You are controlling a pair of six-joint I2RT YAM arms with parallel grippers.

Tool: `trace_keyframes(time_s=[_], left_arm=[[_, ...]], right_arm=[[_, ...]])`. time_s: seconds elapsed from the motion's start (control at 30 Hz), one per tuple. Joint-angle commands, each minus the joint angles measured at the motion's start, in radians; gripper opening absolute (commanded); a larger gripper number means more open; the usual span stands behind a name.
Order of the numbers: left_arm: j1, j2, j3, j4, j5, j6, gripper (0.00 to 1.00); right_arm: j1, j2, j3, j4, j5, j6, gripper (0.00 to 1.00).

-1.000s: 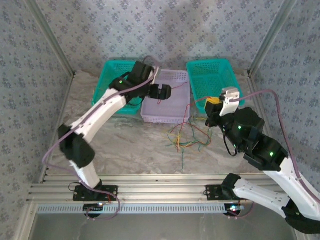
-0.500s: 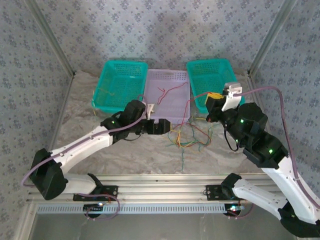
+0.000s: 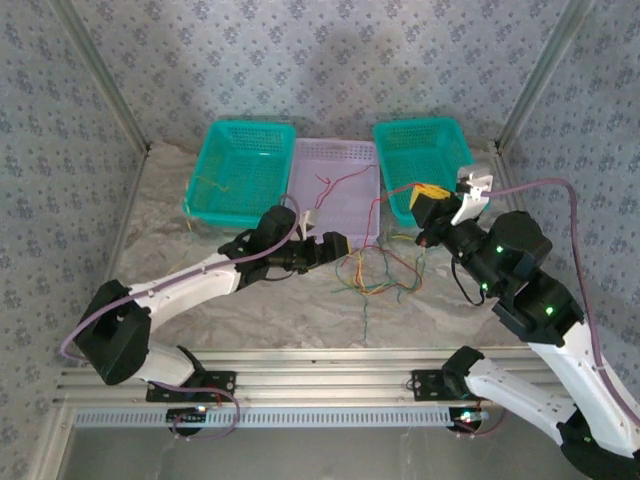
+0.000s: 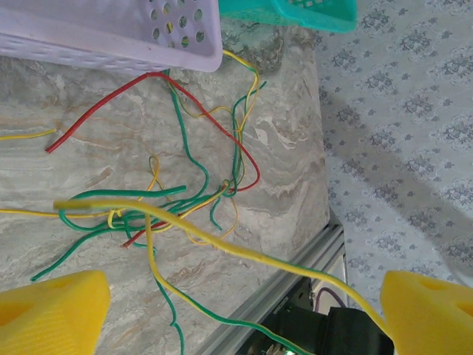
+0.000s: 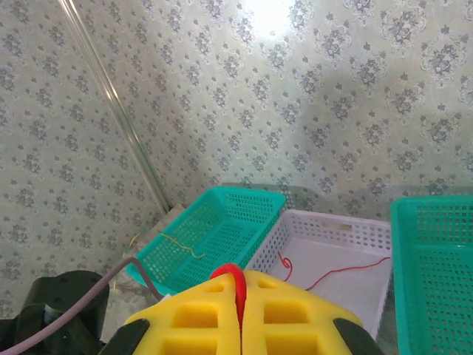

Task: Untangle the cables

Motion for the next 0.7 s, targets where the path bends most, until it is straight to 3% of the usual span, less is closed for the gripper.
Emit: trace_keyframes(time_s=[0.0, 0.1, 0.3, 0.5, 0.67], left_arm=[[0.011, 0.016, -0.006, 0.075, 0.036, -0.054, 0.93], [0.011, 0.038, -0.02, 0.121, 0.053, -0.108, 0.91], [0.011, 0.048, 0.003, 0.114, 0.047, -0.118, 0.77], [0.011, 0.064, 0.016, 0.11, 0.055, -0.112, 0.52], [0.011, 0.078, 0.01, 0.12, 0.058, -0.117, 0.43]], right_arm=[[-0.005, -0.016, -0.006, 0.044, -0.034, 0.018, 0.0], [-0.005, -0.021, -0.006, 0.056, -0.058, 0.019, 0.0], [-0.006, -0.03, -0.052, 0.071, -0.084, 0.031, 0.0], [-0.006, -0.036, -0.057, 0.078, -0.105, 0.041, 0.0], [-0.006, -0.04, -0.062, 0.087, -0.115, 0.047, 0.0]])
